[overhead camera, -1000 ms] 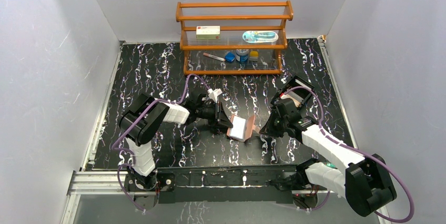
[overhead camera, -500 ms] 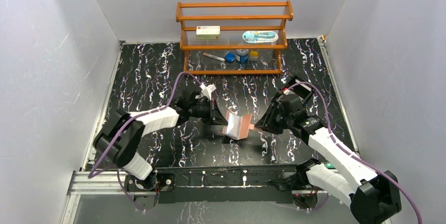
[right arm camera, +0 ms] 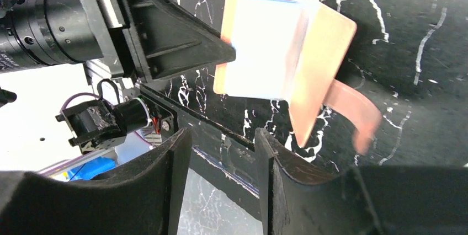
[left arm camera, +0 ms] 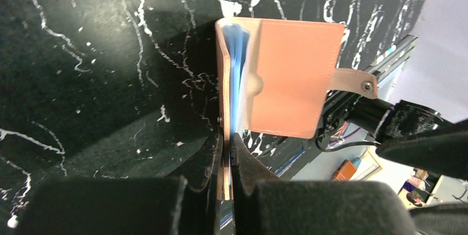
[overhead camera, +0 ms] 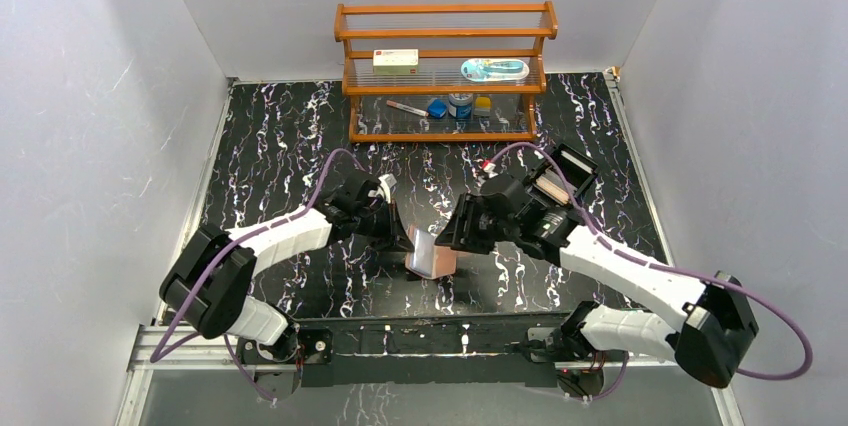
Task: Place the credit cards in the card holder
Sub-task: Turn over the card slot in the card holder.
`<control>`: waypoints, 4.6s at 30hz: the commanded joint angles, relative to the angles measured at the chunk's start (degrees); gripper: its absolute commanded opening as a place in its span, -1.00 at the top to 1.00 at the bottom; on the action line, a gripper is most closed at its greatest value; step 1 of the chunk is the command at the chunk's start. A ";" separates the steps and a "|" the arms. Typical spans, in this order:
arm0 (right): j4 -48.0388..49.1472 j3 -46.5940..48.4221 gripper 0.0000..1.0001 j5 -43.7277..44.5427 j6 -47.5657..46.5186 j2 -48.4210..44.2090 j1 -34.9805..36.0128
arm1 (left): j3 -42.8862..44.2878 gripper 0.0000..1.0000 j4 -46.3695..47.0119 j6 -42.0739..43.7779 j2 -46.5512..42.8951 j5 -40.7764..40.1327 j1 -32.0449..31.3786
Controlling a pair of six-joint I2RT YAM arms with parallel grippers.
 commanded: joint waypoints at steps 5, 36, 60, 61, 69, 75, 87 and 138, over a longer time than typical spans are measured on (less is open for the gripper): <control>7.92 2.63 -0.11 3.63 -0.58 5.33 3.68 | 1.15 1.00 -4.97 0.33 -1.45 -3.12 -0.67; 20.03 -12.39 0.25 3.56 -6.48 15.21 1.88 | -6.46 0.86 7.41 -5.30 -7.23 3.77 -0.66; 25.18 -10.06 -0.40 -3.16 -3.07 5.99 2.13 | -7.43 1.00 12.40 -6.14 -8.93 7.00 -0.63; 24.69 -9.57 -0.46 -2.77 -3.17 6.18 2.33 | -7.26 1.00 11.96 -6.09 -9.14 6.67 -0.65; 22.90 -6.98 -0.63 -0.84 -2.93 10.75 4.63 | -4.82 1.00 7.40 -5.16 -11.02 4.73 -0.71; 21.11 -6.25 -0.62 1.19 -2.30 13.48 5.27 | -5.06 1.00 7.05 -5.11 -11.34 5.06 -0.74; 9.77 -6.07 -0.38 9.87 -3.43 10.83 5.27 | -5.00 1.00 0.96 -0.99 -8.48 1.39 -0.76; 19.83 -1.20 0.59 3.11 -2.49 25.19 8.09 | -8.06 0.22 4.53 -0.11 -6.53 1.28 -0.71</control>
